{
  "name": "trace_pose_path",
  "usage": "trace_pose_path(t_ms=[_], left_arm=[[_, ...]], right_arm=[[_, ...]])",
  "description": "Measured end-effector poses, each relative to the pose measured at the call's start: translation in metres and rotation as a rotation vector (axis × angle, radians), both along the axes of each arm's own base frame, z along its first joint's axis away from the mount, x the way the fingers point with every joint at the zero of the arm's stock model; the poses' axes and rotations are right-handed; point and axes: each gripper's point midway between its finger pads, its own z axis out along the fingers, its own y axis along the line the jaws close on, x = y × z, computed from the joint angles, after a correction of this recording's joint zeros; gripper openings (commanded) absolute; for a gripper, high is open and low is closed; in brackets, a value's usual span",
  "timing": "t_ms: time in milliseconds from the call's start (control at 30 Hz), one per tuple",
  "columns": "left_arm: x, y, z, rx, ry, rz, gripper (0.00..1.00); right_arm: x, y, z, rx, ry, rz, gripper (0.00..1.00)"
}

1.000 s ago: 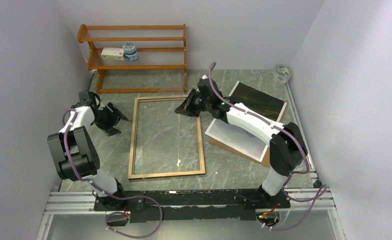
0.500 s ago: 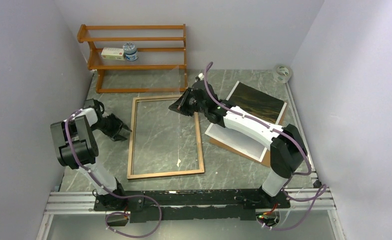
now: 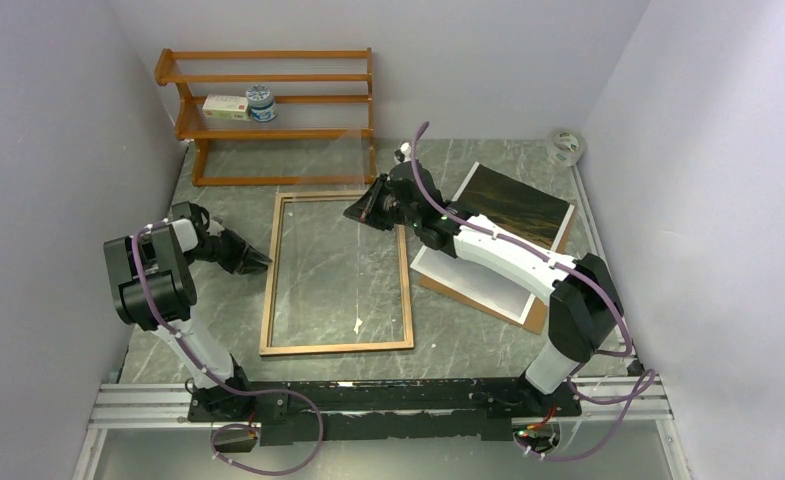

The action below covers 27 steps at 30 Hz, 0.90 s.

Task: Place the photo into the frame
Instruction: Place the photo frame item in the photo frame.

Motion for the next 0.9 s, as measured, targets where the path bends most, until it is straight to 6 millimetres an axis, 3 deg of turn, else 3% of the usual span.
trace_pose_path(t_ms=[200, 367, 633, 900], left_arm=[[-0.003, 0.003, -0.002, 0.024, 0.018, 0.006, 0.36], [-0.007, 0.01, 0.0, 0.088, 0.038, 0.013, 0.24], [-0.016, 0.036, 0.01, 0.279, 0.053, 0.052, 0.28], [-0.018, 0.044, 0.011, 0.332, 0.06, 0.052, 0.3]], right_arm=[[0.002, -0.002, -0.006, 0.008, 0.007, -0.002, 0.0], [0.005, 0.001, -0.008, 0.03, 0.016, 0.007, 0.0], [0.008, 0.008, -0.022, 0.039, 0.051, 0.011, 0.0], [0.011, 0.012, -0.021, 0.065, 0.064, 0.0, 0.0]])
